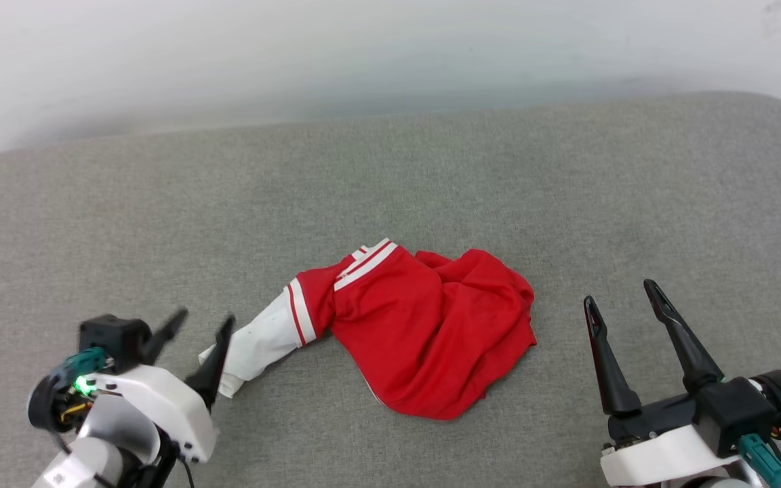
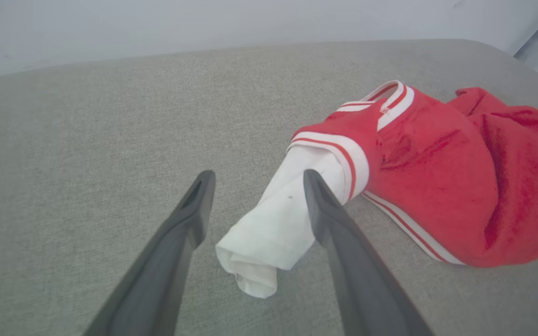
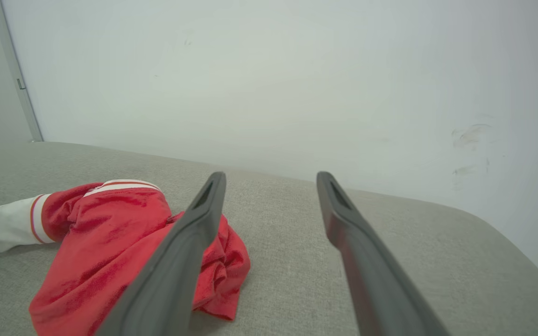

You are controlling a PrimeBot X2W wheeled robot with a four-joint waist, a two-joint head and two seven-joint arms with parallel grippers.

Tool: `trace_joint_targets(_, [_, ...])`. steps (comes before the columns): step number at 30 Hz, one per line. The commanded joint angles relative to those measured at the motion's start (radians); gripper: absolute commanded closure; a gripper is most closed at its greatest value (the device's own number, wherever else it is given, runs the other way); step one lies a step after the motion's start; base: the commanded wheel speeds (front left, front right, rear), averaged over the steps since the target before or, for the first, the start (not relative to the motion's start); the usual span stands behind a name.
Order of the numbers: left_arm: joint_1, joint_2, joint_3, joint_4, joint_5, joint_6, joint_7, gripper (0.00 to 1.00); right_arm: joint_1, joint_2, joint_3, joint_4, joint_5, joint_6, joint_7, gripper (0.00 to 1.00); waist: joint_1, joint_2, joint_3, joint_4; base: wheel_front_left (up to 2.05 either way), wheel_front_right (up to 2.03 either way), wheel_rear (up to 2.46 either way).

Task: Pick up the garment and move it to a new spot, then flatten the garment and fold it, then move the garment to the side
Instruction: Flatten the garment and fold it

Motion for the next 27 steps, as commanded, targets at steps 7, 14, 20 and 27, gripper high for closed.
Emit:
trace_joint_targets(7, [0.021, -0.062, 0.014, -0.045, 0.090, -0.026, -0.298, 0.00, 0.038, 0.002, -0.013, -0.009, -0.008, -0.001, -0.002, 0.00, 0.0001, 0.0000, -0.053, 0.012, 0.00, 0.00, 0.00])
trace_joint_targets(14, [0.093, -0.123, 0.036, -0.133, 0.161, -0.010, -0.332, 0.00, 0.053, 0.001, -0.025, -0.007, 0.041, -0.001, -0.002, 0.00, 0.0001, 0.0000, -0.046, 0.046, 0.00, 0.00, 0.00])
trace_joint_targets(20, [0.095, -0.154, 0.040, -0.168, 0.224, -0.026, -0.334, 0.00, -0.072, -0.141, 0.109, 0.038, 0.088, -0.001, 0.274, 0.00, 0.0001, 0.0000, -0.009, 0.091, 0.00, 0.00, 0.00])
trace_joint_targets(27, [0.054, -0.220, 0.059, -0.174, 0.242, -0.071, -0.333, 0.00, -0.329, -0.341, 0.272, 0.030, 0.356, -0.001, 0.818, 0.00, 0.0001, 0.0000, 0.061, 0.154, 0.00, 0.00, 0.00])
